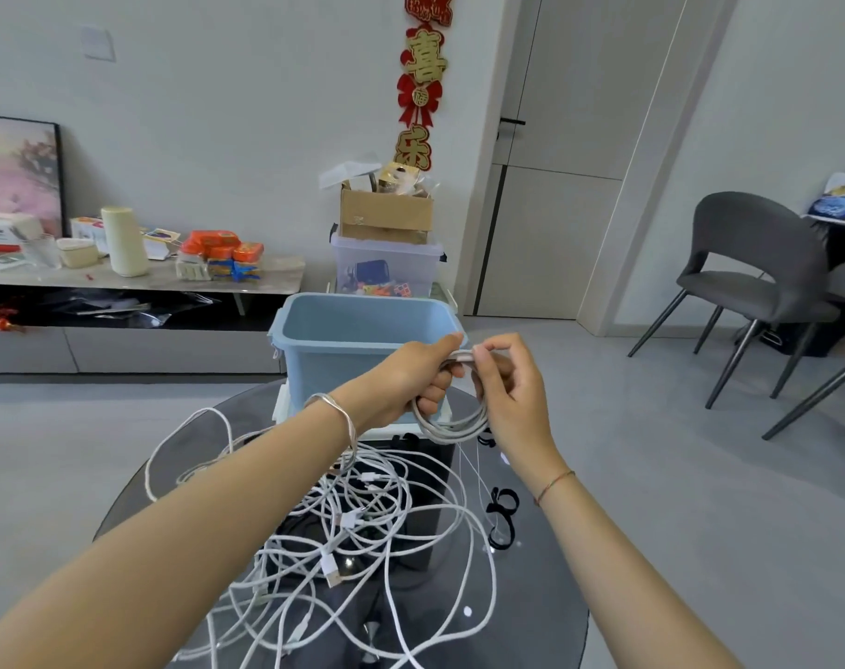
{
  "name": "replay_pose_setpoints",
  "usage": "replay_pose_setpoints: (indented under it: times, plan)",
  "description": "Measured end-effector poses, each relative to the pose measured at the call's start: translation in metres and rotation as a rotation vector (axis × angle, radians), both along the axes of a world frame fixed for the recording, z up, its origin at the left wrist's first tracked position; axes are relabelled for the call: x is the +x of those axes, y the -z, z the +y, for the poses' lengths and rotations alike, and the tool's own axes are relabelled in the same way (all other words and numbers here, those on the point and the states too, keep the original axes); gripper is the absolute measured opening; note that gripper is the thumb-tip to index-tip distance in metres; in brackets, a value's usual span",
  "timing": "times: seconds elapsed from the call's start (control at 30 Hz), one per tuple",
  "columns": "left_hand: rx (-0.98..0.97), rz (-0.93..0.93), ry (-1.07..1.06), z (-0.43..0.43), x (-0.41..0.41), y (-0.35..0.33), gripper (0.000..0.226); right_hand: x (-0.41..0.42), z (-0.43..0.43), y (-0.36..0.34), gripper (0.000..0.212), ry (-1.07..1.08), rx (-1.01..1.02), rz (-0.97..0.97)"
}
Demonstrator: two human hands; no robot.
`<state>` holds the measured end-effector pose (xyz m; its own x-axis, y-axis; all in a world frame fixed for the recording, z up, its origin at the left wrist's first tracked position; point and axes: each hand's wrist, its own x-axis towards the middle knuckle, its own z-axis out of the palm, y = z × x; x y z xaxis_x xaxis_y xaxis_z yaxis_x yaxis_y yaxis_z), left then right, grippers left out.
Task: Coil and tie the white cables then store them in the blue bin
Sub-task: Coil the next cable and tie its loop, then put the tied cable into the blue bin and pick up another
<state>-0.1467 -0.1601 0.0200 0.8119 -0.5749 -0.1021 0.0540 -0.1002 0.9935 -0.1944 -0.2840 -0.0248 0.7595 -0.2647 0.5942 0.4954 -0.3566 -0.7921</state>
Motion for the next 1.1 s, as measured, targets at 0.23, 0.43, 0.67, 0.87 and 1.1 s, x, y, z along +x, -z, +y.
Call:
replay_pose_setpoints:
  times: [0.23, 0.43, 0.67, 0.87, 1.1]
  plan:
    - [-0.119, -0.205, -0.094, -0.025, 0.005, 0.034, 0.03, 0.001, -0.021, 0.014, 0.021, 0.137, 0.158, -0.025]
    - [-0.213, -0.04, -0.136, -0.051, 0.017, 0.066, 0.027, 0.006, -0.036, 0.036, 0.02, 0.14, 0.191, 0.065]
    - [-0.178, 0.066, -0.188, -0.063, 0.04, 0.092, 0.024, 0.02, -0.084, 0.06, 0.018, 0.1, 0.165, 0.381]
    - [-0.101, 0.056, -0.219, -0.06, 0.053, 0.11, 0.024, 0.022, -0.127, 0.098, 0.004, 0.146, -0.177, 0.732]
    - [-0.07, 0.073, -0.214, -0.057, 0.05, 0.12, 0.024, 0.017, -0.119, 0.105, 0.012, 0.01, -0.469, 0.988]
